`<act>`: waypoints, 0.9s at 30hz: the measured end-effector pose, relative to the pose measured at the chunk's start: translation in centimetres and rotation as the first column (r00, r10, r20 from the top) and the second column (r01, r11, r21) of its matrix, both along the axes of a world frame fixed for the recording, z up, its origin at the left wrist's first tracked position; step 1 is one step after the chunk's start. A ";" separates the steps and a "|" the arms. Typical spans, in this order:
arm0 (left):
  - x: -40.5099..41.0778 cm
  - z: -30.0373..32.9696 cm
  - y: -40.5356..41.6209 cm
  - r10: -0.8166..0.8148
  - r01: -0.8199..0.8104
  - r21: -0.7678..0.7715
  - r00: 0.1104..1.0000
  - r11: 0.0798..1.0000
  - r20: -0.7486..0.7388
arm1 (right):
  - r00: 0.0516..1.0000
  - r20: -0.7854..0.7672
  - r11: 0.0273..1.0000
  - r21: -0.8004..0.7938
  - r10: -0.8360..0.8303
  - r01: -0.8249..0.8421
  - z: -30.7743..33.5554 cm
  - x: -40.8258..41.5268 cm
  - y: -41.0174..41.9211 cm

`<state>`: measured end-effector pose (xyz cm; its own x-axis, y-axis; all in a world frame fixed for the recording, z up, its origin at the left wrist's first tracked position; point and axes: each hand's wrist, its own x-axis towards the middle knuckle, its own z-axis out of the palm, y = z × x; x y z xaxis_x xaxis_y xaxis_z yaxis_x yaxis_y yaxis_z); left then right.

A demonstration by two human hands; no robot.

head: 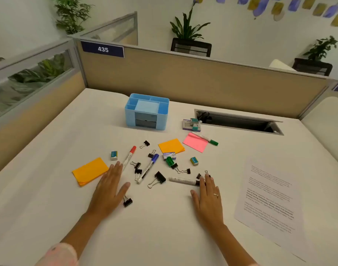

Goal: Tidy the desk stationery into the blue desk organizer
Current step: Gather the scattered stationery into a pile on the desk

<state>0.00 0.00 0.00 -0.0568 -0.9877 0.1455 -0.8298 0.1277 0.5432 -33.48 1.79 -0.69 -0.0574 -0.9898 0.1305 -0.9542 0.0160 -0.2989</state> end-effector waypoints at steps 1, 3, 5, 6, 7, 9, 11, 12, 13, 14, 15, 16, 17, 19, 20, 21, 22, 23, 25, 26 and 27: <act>-0.1 0.1 0.3 -0.091 0.091 -0.003 0.996 0.996 0.017 | 1.000 -0.002 1.000 0.003 0.015 -0.015 0.1 0.3 -0.2; -0.5 -0.1 0.5 -0.222 0.236 -0.054 0.958 0.970 0.184 | 0.999 -0.029 0.999 0.014 0.043 -0.043 0.2 1.2 -0.8; -0.9 -0.7 0.4 -0.249 0.273 -0.043 0.923 0.961 0.293 | 0.995 -0.049 0.996 0.014 0.092 -0.091 0.2 2.6 -1.7; -0.9 -0.6 0.3 -0.222 0.247 -0.041 0.921 0.968 0.319 | 0.992 -0.056 0.994 0.007 0.110 -0.109 0.3 3.4 -2.3; -1.3 -0.6 0.2 -0.183 0.208 -0.039 0.925 0.977 0.332 | 0.992 -0.059 0.994 0.017 0.113 -0.113 0.5 3.8 -2.7; -0.7 -0.3 -0.1 -0.072 0.086 -0.024 0.932 0.996 0.355 | 0.992 -0.039 0.992 0.042 0.117 -0.115 0.4 6.0 -4.2; -1.0 0.3 -0.4 0.043 -0.031 -0.036 0.913 0.999 0.406 | 0.996 -0.016 0.995 0.049 0.088 -0.087 0.6 7.4 -5.3; -0.9 0.6 -0.7 0.118 -0.118 -0.026 0.904 0.993 0.410 | 0.997 -0.003 0.995 0.063 0.078 -0.078 0.6 8.4 -6.2; -0.8 0.8 -1.1 0.192 -0.206 -0.008 0.900 0.979 0.390 | 0.998 0.006 0.994 0.078 0.070 -0.070 0.7 9.2 -7.1; -0.6 0.9 -1.5 0.250 -0.275 0.016 0.894 0.961 0.372 | 0.997 0.020 0.993 0.095 0.070 -0.072 0.6 10.0 -8.0; -0.3 1.0 -1.9 0.279 -0.317 0.050 0.892 0.947 0.357 | 0.996 0.034 0.991 0.106 0.080 -0.083 0.6 10.7 -8.8; 0.0 0.8 -2.3 0.286 -0.332 0.079 0.891 0.940 0.352 | 0.995 0.034 0.988 0.115 0.097 -0.100 0.6 11.5 -9.5; 0.3 0.3 -2.7 0.272 -0.323 0.098 0.898 0.941 0.347 | 0.993 0.035 0.986 0.119 0.112 -0.116 0.6 12.2 -10.1; 1.0 -0.3 -3.4 0.191 -0.239 0.117 0.928 0.964 0.320 | 0.990 0.019 0.982 0.124 0.139 -0.140 0.6 13.7 -10.9; 1.2 -0.4 -3.7 0.131 -0.175 0.117 0.942 0.978 0.309 | 0.989 0.006 0.981 0.125 0.148 -0.147 0.7 14.6 -11.0; 1.5 -0.4 -3.8 0.063 -0.104 0.115 0.947 0.988 0.315 | 0.988 -0.004 0.981 0.119 0.153 -0.152 0.6 15.7 -10.9; 1.6 -0.5 -3.9 -0.006 -0.036 0.118 0.941 0.992 0.339 | 0.987 -0.010 0.982 0.109 0.159 -0.157 0.5 16.8 -10.7; 1.7 -0.5 -3.8 -0.062 0.019 0.120 0.930 0.993 0.362 | 0.986 -0.011 0.982 0.097 0.164 -0.162 0.4 17.9 -10.4; 2.1 -0.5 -3.9 -0.117 0.077 0.120 0.918 0.990 0.378 | 0.987 0.004 0.984 0.071 0.161 -0.161 0.2 20.0 -9.9; 2.5 -0.4 -4.1 -0.134 0.096 0.118 0.918 0.988 0.374 | 0.990 0.013 0.988 0.063 0.144 -0.144 0.1 20.8 -9.8; 3.0 -0.4 -4.4 -0.154 0.119 0.114 0.916 0.986 0.371 | 0.992 0.018 0.991 0.061 0.121 -0.122 0.1 21.4 -9.8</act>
<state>2.97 -4.37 -0.37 -0.2257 -0.9742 0.0009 -0.9530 0.2210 0.2074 -12.04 -7.97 -0.60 0.0627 -0.9956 0.0690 -0.9457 -0.0813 -0.3148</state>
